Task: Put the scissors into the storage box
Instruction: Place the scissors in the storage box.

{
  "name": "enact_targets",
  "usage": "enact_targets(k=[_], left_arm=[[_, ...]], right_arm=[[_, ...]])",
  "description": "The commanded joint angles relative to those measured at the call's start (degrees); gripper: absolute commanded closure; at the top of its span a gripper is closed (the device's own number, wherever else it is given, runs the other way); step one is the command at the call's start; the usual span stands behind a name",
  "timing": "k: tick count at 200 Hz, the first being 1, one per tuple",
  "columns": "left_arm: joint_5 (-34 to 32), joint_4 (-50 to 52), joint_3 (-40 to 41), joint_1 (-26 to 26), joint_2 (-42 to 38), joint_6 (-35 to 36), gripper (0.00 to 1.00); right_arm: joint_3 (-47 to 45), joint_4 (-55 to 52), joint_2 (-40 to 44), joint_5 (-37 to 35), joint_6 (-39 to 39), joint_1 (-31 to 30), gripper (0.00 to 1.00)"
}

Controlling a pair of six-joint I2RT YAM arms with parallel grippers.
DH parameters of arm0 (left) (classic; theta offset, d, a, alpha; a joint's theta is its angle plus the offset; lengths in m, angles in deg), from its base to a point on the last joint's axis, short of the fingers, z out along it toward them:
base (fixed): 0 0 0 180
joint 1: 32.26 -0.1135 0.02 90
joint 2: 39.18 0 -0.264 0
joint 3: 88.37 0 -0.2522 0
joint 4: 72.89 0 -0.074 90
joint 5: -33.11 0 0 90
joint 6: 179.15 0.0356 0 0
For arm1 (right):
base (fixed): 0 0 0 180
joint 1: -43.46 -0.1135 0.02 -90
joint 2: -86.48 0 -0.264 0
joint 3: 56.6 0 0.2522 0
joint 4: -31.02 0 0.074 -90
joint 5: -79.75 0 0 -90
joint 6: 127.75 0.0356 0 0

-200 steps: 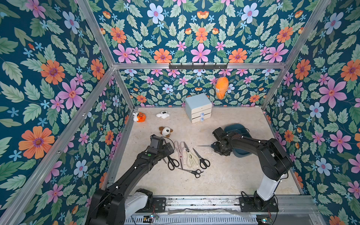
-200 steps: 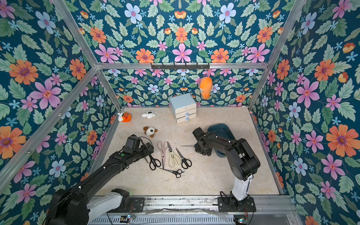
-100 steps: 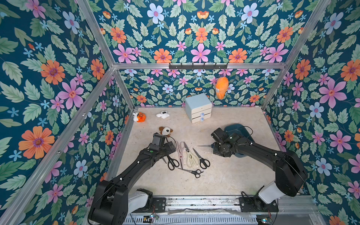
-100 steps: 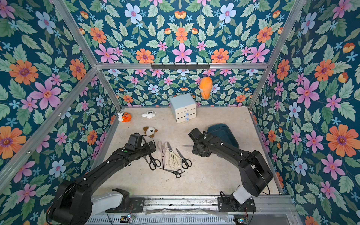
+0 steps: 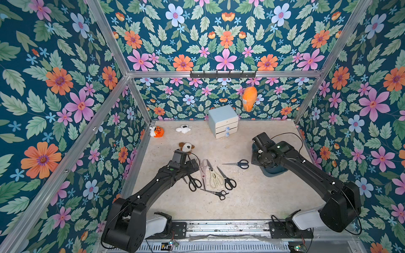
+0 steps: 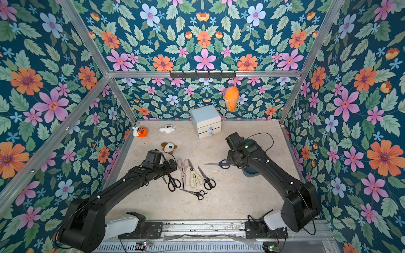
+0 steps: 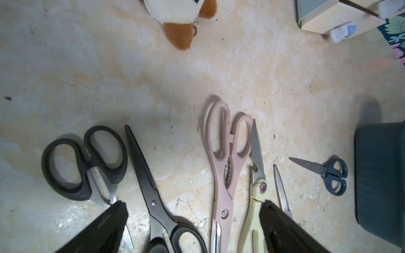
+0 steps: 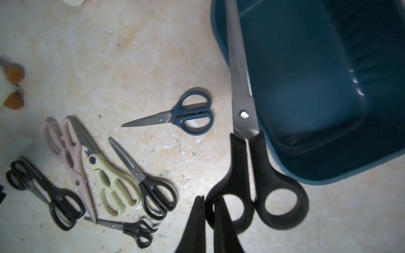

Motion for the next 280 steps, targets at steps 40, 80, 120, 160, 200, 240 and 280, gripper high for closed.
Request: enact_targets(k=[40,80,120,160,200,240,280], left_arm=[[-0.68,-0.97,-1.87,0.78,1.70,-2.16,0.01],[-0.84,-0.95,-3.02,1.82,2.80,-2.82,0.01],[-1.54,0.34,-2.90,2.89,2.13,-3.31,0.01],[-3.30,3.21,-2.33,3.12,-0.62,-2.33,0.01],[-4.66,5.03,-0.50,3.07,-4.52,-2.61,0.01],[-5.44,6.78,0.92,3.13,-7.35,-2.68,0.01],[-5.71,8.04,1.18,3.07,-8.68,-1.67,0.01]], right_arm=[[-0.49,-1.36,-2.76,3.46,-14.75,11.65,1.00],[-1.83,0.83,-7.25,1.91,-16.48,13.42,1.00],[-3.42,4.17,-11.27,3.03,-16.80,13.97,1.00],[-4.14,7.85,-16.06,3.83,-17.11,14.86,1.00],[-3.23,10.83,-20.48,6.25,-14.59,14.86,1.00],[-2.12,11.14,-23.57,6.82,-13.36,14.86,1.00],[-1.94,11.23,-22.74,7.51,-12.55,14.87,0.86]])
